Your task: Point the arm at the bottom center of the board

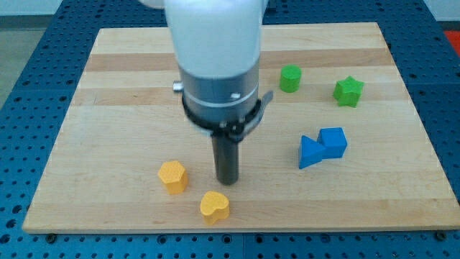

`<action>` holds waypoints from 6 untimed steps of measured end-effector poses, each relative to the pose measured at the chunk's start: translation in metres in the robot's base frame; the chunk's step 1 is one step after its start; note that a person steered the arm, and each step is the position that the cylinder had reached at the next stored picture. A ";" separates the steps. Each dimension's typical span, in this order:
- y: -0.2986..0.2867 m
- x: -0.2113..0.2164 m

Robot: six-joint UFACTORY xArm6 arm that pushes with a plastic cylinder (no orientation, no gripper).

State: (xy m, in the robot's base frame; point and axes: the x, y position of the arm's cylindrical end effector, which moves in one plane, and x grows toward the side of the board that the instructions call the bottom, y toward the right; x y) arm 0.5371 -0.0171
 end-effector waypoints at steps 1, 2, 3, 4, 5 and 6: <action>0.016 -0.040; 0.056 -0.024; 0.098 0.036; 0.123 0.081; 0.104 0.078; 0.072 0.060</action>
